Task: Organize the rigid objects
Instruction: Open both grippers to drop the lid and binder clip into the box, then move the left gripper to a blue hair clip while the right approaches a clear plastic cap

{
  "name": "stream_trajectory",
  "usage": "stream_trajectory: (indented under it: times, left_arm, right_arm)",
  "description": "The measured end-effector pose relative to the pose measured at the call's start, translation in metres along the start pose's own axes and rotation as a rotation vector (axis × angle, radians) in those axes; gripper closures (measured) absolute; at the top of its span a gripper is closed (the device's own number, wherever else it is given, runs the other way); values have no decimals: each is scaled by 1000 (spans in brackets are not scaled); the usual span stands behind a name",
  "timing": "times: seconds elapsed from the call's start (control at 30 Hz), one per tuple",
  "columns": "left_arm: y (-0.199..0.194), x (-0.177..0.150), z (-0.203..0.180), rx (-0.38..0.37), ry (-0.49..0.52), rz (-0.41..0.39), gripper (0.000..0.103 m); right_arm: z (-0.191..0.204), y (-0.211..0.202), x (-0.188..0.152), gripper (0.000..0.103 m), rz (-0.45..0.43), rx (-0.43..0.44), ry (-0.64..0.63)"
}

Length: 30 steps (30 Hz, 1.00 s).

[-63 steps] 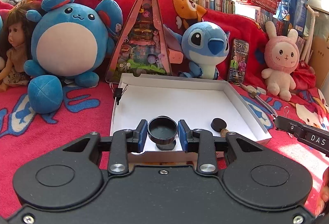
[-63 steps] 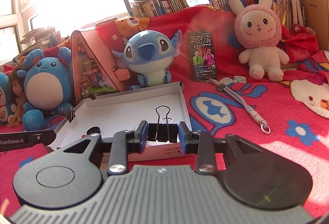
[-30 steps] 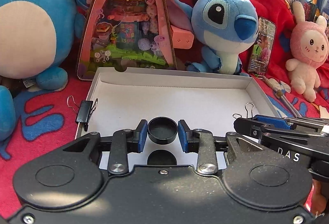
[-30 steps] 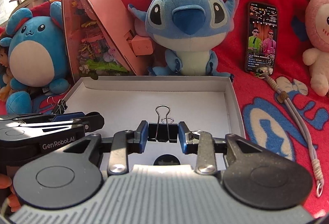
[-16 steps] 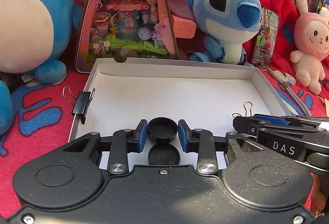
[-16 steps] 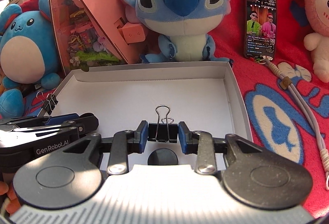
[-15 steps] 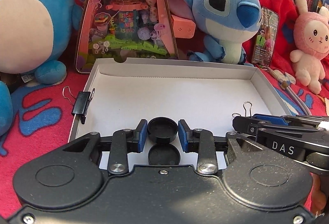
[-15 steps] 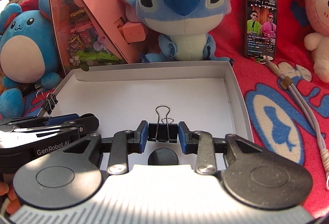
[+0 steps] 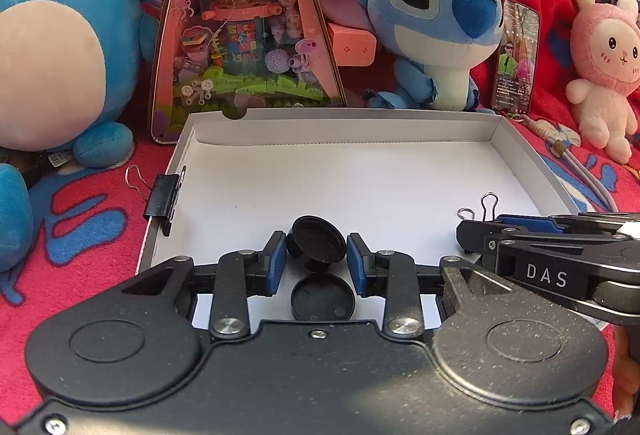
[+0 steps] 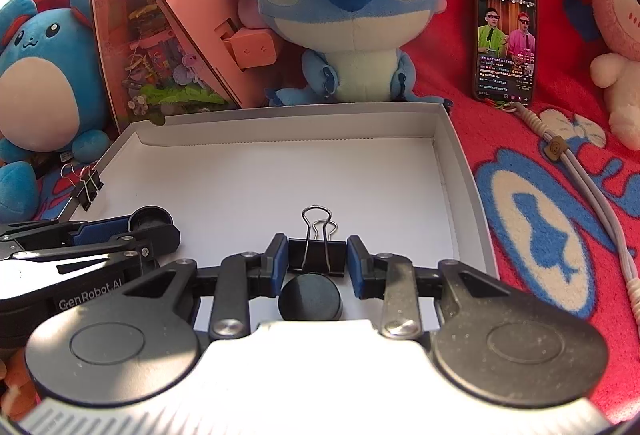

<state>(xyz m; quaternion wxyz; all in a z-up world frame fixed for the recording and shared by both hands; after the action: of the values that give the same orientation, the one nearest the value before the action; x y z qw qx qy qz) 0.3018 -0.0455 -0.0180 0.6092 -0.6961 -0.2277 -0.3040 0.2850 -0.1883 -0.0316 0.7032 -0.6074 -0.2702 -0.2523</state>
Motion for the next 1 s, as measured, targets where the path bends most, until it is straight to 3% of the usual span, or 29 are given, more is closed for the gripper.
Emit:
stream_trajectory:
  times: [0.17, 0.23, 0.4, 0.73, 1.0]
  left_arm:
    - [-8, 0, -2, 15, 25, -31, 56]
    - [-14, 0, -3, 36, 50, -45, 52]
    - [-41, -4, -6, 42, 101, -88, 38]
    - [-99, -29, 5, -36, 58, -140, 29]
    - [-135, -73, 3, -79, 86, -145, 28]
  right_arm:
    - [-2, -5, 1, 61, -23, 5, 20]
    - [-3, -10, 3, 46, -37, 19, 26]
    - [-4, -30, 4, 35, -83, 42, 22]
    - [-17, -79, -19, 24, -166, 65, -32]
    - [-22, -116, -48, 18, -217, 71, -84]
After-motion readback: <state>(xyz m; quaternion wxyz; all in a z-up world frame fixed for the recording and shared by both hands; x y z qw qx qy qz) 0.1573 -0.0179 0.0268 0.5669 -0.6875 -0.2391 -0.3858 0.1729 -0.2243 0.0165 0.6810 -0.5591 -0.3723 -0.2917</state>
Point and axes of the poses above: each gripper's, at about its wrist camera, not at the fingertips, and y roughly the way its jaws point, z to its left, x to its top, the point moved 3 cm from there along y, roughly the way its jaws point, and after that the axes turned 1 degree about -y, right-handed, at the moved point
